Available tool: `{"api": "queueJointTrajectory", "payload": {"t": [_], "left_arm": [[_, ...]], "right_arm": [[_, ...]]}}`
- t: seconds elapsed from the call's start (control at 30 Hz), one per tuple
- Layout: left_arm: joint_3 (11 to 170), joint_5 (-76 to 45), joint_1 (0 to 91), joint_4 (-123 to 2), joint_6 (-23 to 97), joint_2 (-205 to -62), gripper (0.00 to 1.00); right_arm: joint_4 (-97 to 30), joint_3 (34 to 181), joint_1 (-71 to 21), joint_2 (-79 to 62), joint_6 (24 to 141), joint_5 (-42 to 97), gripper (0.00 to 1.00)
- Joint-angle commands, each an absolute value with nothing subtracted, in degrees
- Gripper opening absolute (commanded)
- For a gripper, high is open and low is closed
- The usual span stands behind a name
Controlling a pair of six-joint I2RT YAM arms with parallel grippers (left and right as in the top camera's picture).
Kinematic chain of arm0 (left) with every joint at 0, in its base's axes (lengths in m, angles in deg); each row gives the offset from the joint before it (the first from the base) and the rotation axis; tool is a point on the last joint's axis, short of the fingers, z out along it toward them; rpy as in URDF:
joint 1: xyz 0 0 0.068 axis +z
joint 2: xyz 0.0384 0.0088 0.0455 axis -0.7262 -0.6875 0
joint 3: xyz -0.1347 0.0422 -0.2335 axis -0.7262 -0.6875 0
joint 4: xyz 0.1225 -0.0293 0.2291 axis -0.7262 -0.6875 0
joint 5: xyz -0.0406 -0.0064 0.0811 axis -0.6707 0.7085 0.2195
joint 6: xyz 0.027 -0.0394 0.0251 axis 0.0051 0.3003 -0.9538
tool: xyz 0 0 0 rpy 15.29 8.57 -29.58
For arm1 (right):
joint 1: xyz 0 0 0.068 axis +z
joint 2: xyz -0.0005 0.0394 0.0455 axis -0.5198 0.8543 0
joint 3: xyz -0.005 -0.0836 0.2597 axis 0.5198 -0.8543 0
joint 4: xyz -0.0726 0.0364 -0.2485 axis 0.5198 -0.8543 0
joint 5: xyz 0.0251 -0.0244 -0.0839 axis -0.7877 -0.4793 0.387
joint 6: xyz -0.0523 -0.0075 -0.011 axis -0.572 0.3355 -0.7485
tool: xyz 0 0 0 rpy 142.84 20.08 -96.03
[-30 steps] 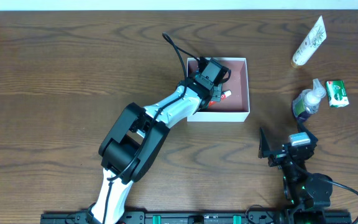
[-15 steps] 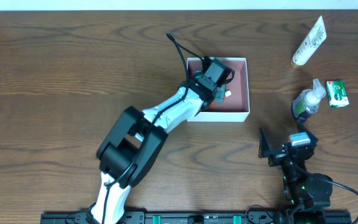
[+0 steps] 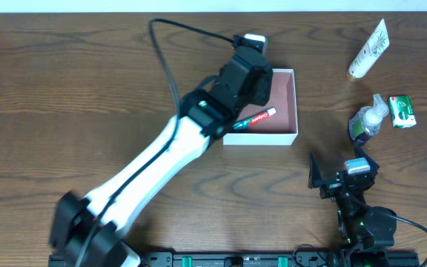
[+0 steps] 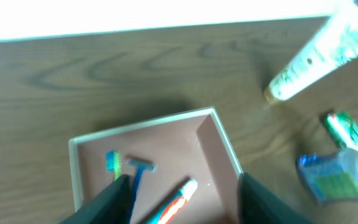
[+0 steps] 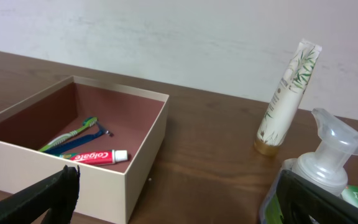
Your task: Pack container
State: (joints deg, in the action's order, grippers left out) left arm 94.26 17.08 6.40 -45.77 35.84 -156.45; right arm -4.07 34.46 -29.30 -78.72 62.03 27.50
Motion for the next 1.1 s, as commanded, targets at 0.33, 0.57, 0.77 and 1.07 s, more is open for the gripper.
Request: {"api": "queueJointTrajectory", "payload": {"t": [0.33, 0.57, 0.77, 1.07], "left_arm": [[95.01, 17.78, 17.27, -74.97, 34.84, -135.93, 0.98], [95.01, 17.83, 24.35, -87.49, 34.79, -128.48, 0.98], [94.94, 22.02, 29.84, -94.62, 34.77, -126.16, 0.98], [91.77, 22.28, 37.22, -94.75, 34.60, -115.75, 0.98]], "right_arm": [[-4.29, 34.33, -28.88, -78.83, 61.68, 26.91, 0.99], [-4.29, 34.33, -28.88, -78.83, 61.68, 26.91, 0.99], [-4.29, 34.33, -28.88, -78.83, 61.68, 26.91, 0.99], [-4.29, 34.33, -28.88, -78.83, 61.68, 26.91, 0.99]]}}
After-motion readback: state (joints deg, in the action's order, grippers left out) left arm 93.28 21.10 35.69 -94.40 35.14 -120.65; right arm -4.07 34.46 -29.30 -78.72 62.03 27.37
